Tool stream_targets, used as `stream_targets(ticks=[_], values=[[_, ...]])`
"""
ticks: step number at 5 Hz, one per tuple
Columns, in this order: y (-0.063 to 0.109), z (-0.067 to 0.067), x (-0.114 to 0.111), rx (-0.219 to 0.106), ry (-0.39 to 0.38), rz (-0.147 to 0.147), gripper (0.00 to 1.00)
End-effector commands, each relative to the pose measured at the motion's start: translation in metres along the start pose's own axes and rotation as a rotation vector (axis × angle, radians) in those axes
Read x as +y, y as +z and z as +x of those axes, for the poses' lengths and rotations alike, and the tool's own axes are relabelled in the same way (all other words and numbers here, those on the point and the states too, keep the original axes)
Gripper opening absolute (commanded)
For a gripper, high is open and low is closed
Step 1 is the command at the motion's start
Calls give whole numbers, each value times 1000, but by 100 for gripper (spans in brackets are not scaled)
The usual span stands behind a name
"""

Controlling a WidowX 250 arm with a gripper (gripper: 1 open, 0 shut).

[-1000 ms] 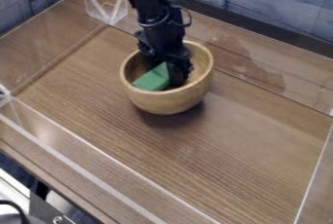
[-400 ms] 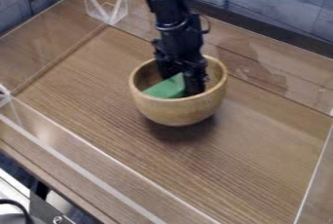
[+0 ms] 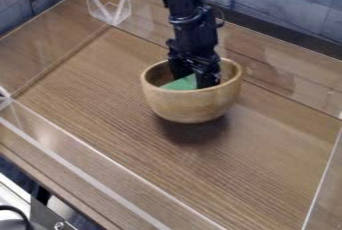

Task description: Move green stick from inside the wooden bowl to the table next to it

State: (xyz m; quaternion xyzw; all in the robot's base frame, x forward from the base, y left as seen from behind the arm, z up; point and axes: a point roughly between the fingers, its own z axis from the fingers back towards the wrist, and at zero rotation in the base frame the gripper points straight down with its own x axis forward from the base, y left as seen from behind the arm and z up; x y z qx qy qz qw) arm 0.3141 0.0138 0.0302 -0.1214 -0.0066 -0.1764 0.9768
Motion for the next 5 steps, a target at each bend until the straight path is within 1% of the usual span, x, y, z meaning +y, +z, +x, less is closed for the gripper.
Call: stream_targets(ticks=[1,2,3,4,5], values=[[6,-1,10,15,13,8,100],[7,-4,20,15,8,7,0],[14,-7,29,8,8,6,0],[31,-5,23,3,-16,2,0],[43,-3,17,5,-40,-3,0]])
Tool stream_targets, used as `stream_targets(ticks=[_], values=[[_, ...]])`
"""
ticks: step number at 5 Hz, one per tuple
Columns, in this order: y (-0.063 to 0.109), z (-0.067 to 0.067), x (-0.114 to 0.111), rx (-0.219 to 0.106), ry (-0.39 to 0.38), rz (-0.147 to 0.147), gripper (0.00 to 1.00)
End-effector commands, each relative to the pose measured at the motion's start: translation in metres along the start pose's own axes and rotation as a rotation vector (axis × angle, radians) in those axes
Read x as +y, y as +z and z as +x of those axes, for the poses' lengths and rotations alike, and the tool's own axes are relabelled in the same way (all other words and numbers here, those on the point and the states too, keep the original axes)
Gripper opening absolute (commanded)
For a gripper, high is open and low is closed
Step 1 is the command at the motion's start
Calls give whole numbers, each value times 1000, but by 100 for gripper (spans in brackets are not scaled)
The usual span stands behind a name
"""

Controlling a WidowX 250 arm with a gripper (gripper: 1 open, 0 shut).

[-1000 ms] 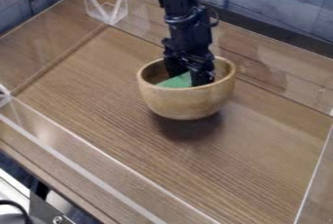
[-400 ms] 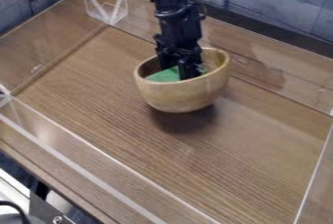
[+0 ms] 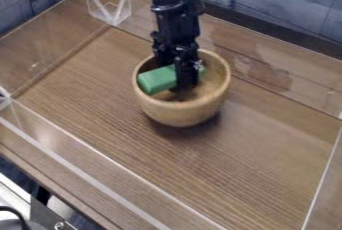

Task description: Move green stick from inside the wooden bowl to the table next to it

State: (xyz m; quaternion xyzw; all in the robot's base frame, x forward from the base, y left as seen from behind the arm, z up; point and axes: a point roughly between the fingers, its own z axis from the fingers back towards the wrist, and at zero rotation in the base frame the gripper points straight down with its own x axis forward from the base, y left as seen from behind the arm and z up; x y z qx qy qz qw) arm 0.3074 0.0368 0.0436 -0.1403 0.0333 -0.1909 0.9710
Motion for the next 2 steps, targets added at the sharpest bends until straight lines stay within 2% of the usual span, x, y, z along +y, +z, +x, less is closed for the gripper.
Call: stream_targets(ticks=[1,2], values=[[20,-1,-2,-83,2,50,0],[15,-10,-4,-99,24,47,0]])
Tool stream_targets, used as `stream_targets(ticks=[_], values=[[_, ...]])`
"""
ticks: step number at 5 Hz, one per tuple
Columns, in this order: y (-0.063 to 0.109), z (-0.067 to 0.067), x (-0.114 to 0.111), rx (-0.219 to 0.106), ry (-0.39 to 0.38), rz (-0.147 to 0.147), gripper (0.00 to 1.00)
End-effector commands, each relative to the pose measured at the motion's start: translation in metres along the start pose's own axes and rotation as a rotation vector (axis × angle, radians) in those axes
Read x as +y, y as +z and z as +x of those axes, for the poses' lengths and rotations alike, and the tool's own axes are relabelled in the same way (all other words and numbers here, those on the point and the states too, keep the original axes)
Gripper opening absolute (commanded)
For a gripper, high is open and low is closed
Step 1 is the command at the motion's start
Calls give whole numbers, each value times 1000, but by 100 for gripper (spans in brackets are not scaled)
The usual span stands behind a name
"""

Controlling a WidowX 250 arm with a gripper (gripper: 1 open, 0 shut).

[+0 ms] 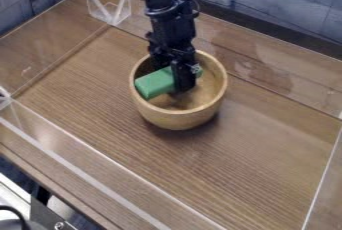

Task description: Move green stick from inside the wooden bowl to the table next to it

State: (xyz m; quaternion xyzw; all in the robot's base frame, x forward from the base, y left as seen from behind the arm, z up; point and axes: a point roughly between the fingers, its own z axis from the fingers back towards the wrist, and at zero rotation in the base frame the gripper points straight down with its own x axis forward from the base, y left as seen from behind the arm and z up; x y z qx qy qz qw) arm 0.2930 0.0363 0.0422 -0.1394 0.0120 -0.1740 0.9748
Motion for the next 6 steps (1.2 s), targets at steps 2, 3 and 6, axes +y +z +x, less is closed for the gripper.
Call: stream_targets(ticks=[2,3,6], values=[[19,11,5,-72,17,35,0],[23,16,13,-75,8,33,0],[56,24,16,-68,-93,20,0]])
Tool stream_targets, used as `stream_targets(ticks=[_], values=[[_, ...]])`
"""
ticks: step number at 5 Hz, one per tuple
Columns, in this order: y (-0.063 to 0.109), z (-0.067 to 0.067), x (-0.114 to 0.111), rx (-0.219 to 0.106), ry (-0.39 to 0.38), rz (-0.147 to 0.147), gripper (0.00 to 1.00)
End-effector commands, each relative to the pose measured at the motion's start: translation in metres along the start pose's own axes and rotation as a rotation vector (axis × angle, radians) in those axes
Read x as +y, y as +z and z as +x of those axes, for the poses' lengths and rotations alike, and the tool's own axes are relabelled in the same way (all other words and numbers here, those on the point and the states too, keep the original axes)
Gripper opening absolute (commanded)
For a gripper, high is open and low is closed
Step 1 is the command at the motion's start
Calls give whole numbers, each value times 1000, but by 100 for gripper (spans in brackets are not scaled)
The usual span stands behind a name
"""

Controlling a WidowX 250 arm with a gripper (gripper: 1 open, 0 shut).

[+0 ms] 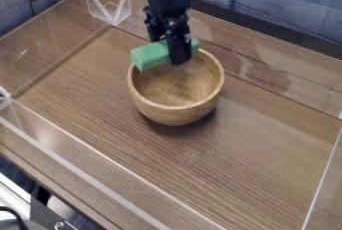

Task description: Move green stick from inside the wooden bowl to the table next to it

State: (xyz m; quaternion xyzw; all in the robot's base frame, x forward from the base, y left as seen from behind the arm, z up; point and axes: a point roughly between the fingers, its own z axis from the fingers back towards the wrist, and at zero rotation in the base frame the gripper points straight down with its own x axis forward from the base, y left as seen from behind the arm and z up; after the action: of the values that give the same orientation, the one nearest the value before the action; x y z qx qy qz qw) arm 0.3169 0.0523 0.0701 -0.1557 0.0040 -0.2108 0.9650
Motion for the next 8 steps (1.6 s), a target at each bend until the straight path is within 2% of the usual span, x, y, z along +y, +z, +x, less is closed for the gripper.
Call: stream_targets(ticks=[1,2,4,6,7,8], values=[[24,6,-1,-53,-34,51,0],[23,6,-3,-46,-54,49,0],[31,12,-8,-49,-44,50,0],[36,13,5,-77,47,59,0],[44,13,13,-101,101,64,0],[59,12,16,-141,192,72,0]])
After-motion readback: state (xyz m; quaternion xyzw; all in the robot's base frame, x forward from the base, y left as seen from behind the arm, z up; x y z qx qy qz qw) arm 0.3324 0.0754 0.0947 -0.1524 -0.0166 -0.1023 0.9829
